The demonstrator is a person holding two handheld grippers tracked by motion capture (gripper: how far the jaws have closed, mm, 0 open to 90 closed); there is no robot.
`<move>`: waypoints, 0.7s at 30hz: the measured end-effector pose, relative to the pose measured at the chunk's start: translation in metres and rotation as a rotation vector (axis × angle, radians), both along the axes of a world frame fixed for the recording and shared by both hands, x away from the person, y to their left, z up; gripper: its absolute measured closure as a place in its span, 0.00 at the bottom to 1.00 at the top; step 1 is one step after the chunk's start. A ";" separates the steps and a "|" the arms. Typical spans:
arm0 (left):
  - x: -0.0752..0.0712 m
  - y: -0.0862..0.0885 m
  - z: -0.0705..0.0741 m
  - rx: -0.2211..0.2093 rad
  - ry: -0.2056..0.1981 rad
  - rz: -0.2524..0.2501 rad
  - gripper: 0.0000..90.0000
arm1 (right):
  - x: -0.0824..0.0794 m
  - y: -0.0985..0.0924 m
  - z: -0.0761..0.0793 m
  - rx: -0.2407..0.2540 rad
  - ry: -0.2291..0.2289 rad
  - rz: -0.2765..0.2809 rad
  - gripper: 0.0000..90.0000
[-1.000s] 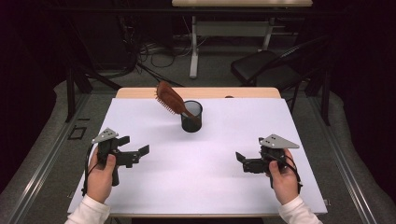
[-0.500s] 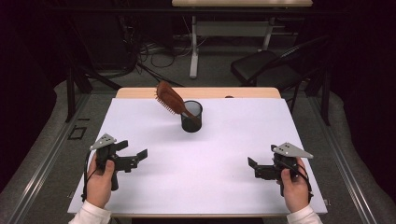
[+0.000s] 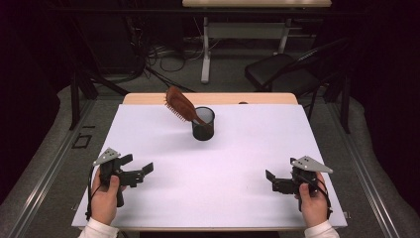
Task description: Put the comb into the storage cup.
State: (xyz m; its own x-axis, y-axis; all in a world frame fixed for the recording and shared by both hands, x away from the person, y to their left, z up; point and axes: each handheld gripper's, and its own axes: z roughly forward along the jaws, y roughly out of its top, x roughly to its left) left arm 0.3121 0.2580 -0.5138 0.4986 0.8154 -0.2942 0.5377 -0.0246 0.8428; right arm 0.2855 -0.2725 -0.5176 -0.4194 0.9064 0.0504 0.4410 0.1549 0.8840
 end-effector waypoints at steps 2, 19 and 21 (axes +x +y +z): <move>-0.001 0.000 -0.002 0.004 -0.007 0.000 0.01 | 0.000 -0.001 -0.002 0.002 -0.003 -0.001 0.00; -0.006 -0.002 -0.013 0.032 -0.050 -0.016 0.01 | -0.001 0.000 -0.016 0.019 0.010 -0.009 0.00; -0.006 -0.002 -0.014 0.030 -0.052 -0.014 0.01 | -0.001 0.000 -0.017 0.018 0.004 -0.011 0.00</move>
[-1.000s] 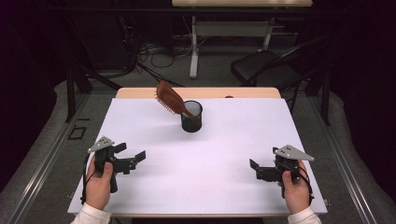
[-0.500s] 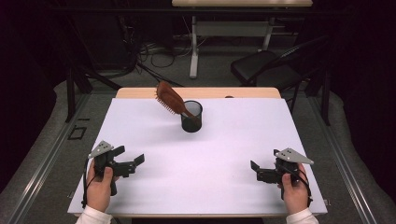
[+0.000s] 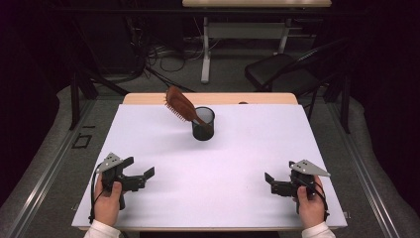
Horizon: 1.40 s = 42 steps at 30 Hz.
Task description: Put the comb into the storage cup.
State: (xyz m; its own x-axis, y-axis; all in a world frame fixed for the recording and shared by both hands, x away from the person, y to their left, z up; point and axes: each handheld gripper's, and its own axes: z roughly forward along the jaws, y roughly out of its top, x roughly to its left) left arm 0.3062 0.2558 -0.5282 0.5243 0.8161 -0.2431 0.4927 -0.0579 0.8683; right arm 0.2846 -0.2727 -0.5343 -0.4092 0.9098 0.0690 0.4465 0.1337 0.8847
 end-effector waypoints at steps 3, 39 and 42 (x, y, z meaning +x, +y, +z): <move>0.000 0.001 -0.001 -0.003 0.005 0.002 0.01 | 0.000 0.001 -0.001 -0.006 -0.001 0.001 0.00; 0.004 0.004 -0.010 -0.004 0.030 0.017 0.02 | 0.005 -0.005 -0.010 -0.025 0.022 -0.010 0.00; 0.004 0.005 -0.009 -0.007 0.030 0.019 0.02 | 0.006 -0.005 -0.011 -0.025 0.020 -0.013 0.00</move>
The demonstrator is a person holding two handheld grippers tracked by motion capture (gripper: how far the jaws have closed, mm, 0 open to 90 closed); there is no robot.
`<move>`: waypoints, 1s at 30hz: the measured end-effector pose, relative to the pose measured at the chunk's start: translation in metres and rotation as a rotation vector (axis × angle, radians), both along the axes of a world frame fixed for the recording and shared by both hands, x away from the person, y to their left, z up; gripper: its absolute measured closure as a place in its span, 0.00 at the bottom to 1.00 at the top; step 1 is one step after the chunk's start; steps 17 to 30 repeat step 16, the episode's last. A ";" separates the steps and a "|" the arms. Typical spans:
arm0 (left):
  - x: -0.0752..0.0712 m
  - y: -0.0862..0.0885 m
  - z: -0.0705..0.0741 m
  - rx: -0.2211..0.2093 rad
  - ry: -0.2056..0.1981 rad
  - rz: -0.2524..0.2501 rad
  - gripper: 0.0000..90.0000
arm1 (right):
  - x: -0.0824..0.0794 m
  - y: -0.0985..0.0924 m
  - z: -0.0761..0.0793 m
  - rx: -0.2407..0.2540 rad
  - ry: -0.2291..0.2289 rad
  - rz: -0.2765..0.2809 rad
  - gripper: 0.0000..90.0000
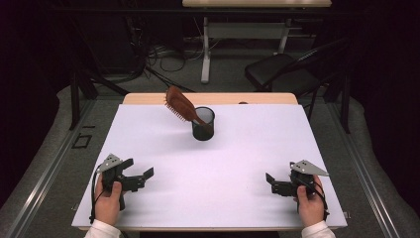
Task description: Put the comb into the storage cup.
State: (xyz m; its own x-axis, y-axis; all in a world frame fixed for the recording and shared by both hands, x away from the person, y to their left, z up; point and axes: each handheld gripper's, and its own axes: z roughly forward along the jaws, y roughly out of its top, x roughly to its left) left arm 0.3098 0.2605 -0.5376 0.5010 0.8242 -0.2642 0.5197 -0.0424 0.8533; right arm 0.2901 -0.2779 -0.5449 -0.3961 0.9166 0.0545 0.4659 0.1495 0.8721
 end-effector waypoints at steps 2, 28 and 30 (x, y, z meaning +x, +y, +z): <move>0.000 0.000 0.000 0.001 0.001 -0.001 0.02 | 0.000 0.000 0.000 0.002 0.002 0.000 0.00; 0.000 0.003 0.004 -0.003 -0.008 0.011 0.02 | 0.000 -0.002 0.000 0.009 0.002 -0.013 0.00; 0.000 0.003 0.004 -0.003 -0.008 0.011 0.02 | 0.000 -0.002 0.000 0.009 0.002 -0.013 0.00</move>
